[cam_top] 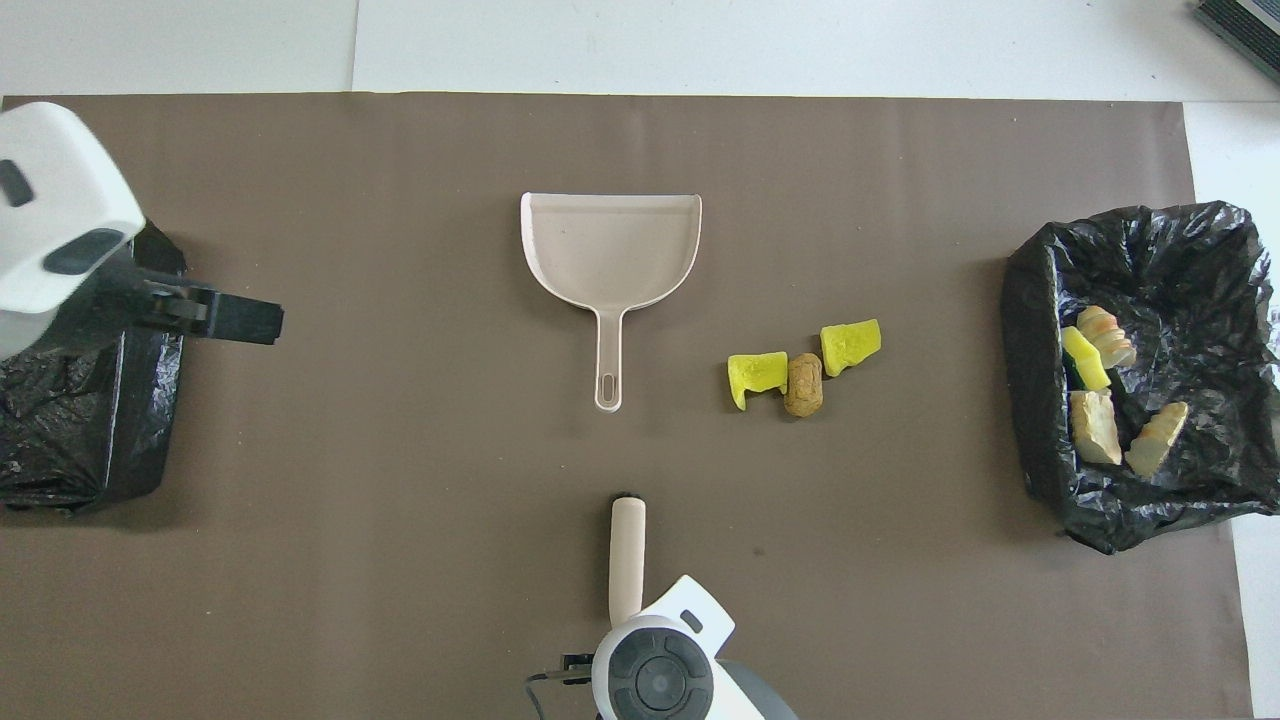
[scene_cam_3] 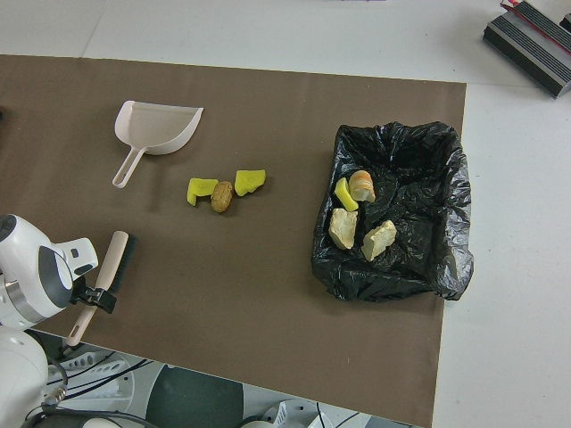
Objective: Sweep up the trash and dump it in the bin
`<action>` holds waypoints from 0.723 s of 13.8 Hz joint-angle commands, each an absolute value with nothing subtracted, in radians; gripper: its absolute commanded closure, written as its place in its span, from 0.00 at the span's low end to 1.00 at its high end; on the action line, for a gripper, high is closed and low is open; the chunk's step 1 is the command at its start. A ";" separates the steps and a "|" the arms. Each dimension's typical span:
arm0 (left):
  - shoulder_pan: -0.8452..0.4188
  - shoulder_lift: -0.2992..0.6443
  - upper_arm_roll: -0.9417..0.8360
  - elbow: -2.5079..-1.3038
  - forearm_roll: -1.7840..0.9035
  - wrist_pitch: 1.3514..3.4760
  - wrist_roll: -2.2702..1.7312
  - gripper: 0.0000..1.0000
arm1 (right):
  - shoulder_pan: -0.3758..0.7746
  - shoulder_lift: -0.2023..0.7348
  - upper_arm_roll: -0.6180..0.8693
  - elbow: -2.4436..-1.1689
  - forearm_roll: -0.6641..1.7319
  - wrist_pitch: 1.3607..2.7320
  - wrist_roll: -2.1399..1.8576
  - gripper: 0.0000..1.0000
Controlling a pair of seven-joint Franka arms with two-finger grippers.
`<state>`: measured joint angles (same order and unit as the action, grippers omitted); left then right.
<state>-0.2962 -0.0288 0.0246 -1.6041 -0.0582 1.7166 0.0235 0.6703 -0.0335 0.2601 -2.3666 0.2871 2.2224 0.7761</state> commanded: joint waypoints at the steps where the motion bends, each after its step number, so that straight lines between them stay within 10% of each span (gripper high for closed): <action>1: -0.402 0.059 0.035 -1.666 -0.043 1.877 -0.081 0.00 | 0.692 -0.049 0.258 -2.393 0.321 2.240 0.808 0.00; 3: -0.472 0.141 0.037 -1.674 -0.043 1.969 -0.138 0.00 | 0.696 -0.048 0.258 -2.387 0.321 2.238 0.816 0.06; 7: -0.557 0.320 0.037 -1.672 -0.029 2.179 -0.291 0.00 | 0.696 -0.046 0.258 -2.385 0.321 2.238 0.814 1.00; 10: -0.600 0.337 0.035 -1.681 -0.031 2.198 -0.304 0.00 | 0.696 -0.049 0.256 -2.375 0.319 2.198 0.815 1.00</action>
